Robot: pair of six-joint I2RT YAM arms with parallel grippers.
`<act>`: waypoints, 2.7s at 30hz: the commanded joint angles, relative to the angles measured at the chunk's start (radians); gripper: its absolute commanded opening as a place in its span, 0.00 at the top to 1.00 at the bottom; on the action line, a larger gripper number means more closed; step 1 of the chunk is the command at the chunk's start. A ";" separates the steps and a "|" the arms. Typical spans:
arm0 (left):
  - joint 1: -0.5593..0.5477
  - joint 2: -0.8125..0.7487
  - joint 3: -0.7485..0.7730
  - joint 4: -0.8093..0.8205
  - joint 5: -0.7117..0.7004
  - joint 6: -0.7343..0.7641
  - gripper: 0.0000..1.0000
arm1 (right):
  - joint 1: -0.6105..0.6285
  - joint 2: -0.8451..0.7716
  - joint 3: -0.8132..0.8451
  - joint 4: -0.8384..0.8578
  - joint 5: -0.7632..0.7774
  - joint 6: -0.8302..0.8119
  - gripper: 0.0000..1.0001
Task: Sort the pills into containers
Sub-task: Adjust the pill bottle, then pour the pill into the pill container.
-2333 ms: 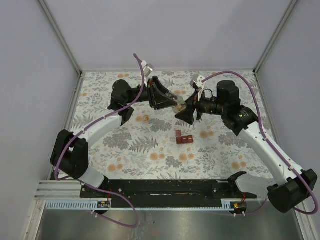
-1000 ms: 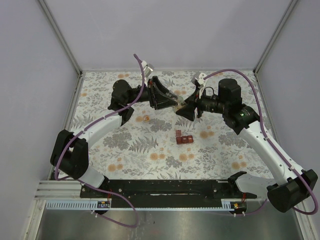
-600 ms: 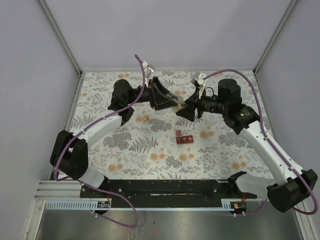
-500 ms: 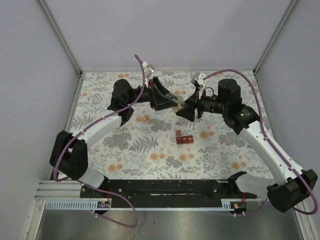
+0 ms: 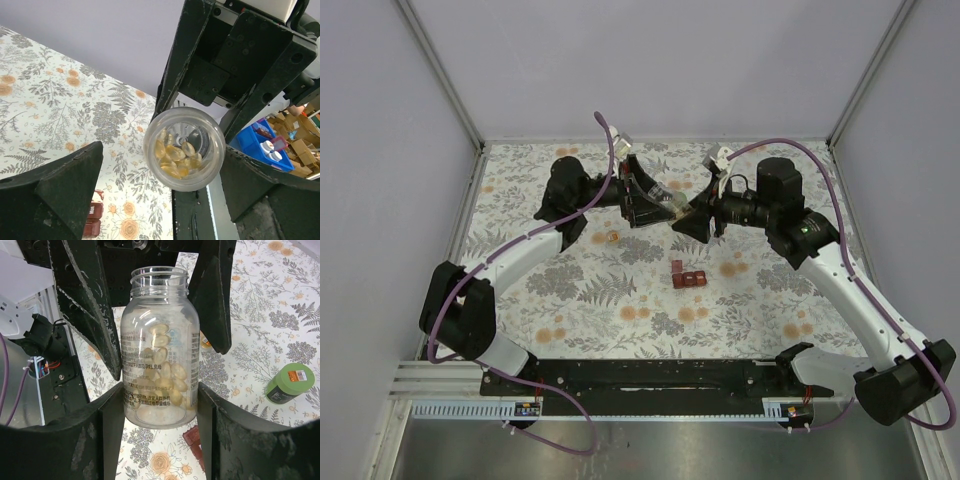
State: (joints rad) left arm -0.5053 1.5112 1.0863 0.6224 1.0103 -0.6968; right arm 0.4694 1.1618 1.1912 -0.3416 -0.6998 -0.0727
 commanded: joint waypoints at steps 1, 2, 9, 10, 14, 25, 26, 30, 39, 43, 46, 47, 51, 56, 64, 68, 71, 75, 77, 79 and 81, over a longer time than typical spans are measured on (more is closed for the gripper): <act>0.028 -0.048 0.027 0.033 0.010 0.046 0.01 | -0.014 -0.040 0.022 0.024 0.005 -0.010 1.00; 0.034 -0.051 0.026 0.022 0.019 0.060 0.01 | -0.017 -0.042 0.021 0.023 0.013 -0.010 1.00; 0.062 -0.095 0.041 -0.234 0.106 0.322 0.01 | -0.035 -0.066 0.004 -0.005 0.042 -0.033 1.00; 0.066 -0.104 0.044 -0.297 0.109 0.376 0.01 | -0.041 -0.070 -0.002 -0.010 0.043 -0.038 1.00; 0.094 -0.109 0.087 -0.585 0.045 0.652 0.01 | -0.063 -0.097 -0.048 -0.013 0.040 -0.058 1.00; 0.103 0.111 0.207 -0.725 -0.044 0.847 0.11 | -0.117 -0.209 -0.263 0.023 0.000 -0.213 1.00; 0.099 0.133 0.213 -0.730 -0.048 0.853 0.12 | -0.120 -0.220 -0.283 0.023 -0.004 -0.229 1.00; 0.050 0.197 0.211 -0.771 -0.093 0.928 0.14 | -0.137 -0.275 -0.352 0.004 -0.030 -0.288 1.00; -0.067 0.363 0.303 -0.963 -0.180 1.065 0.29 | -0.147 -0.324 -0.432 -0.073 -0.046 -0.426 1.00; -0.090 0.406 0.330 -0.984 -0.196 1.066 0.33 | -0.147 -0.323 -0.455 -0.076 -0.040 -0.449 1.00; -0.101 0.431 0.342 -0.994 -0.214 1.066 0.34 | -0.149 -0.332 -0.464 -0.077 -0.046 -0.449 1.00; -0.102 0.440 0.345 -0.994 -0.217 1.066 0.34 | -0.149 -0.333 -0.466 -0.079 -0.049 -0.450 1.00; -0.119 0.481 0.372 -1.001 -0.223 1.054 0.36 | -0.149 -0.332 -0.458 -0.092 -0.046 -0.450 1.00; -0.136 0.520 0.408 -1.037 -0.205 1.050 0.39 | -0.149 -0.336 -0.458 -0.097 -0.041 -0.449 1.00; -0.145 0.537 0.408 -1.053 -0.216 1.059 0.53 | -0.149 -0.333 -0.456 -0.096 -0.035 -0.446 1.00; -0.145 0.549 0.417 -1.076 -0.213 1.063 0.64 | -0.149 -0.335 -0.456 -0.094 -0.033 -0.443 1.00; -0.147 0.555 0.429 -1.083 -0.214 1.066 0.68 | -0.149 -0.337 -0.456 -0.096 -0.030 -0.441 1.00; -0.147 0.554 0.431 -1.089 -0.211 1.065 0.71 | -0.149 -0.338 -0.453 -0.094 -0.029 -0.438 1.00; -0.147 0.552 0.431 -1.090 -0.213 1.065 0.71 | -0.150 -0.337 -0.453 -0.097 -0.029 -0.440 1.00; -0.147 0.552 0.434 -1.092 -0.213 1.065 0.72 | -0.149 -0.335 -0.455 -0.097 -0.029 -0.440 1.00; -0.147 0.552 0.437 -1.092 -0.211 1.062 0.72 | -0.149 -0.338 -0.456 -0.097 -0.029 -0.438 1.00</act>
State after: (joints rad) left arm -0.6491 2.0640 1.4734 -0.4778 0.7921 0.3485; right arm 0.3267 0.8421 0.7250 -0.4587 -0.7246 -0.5037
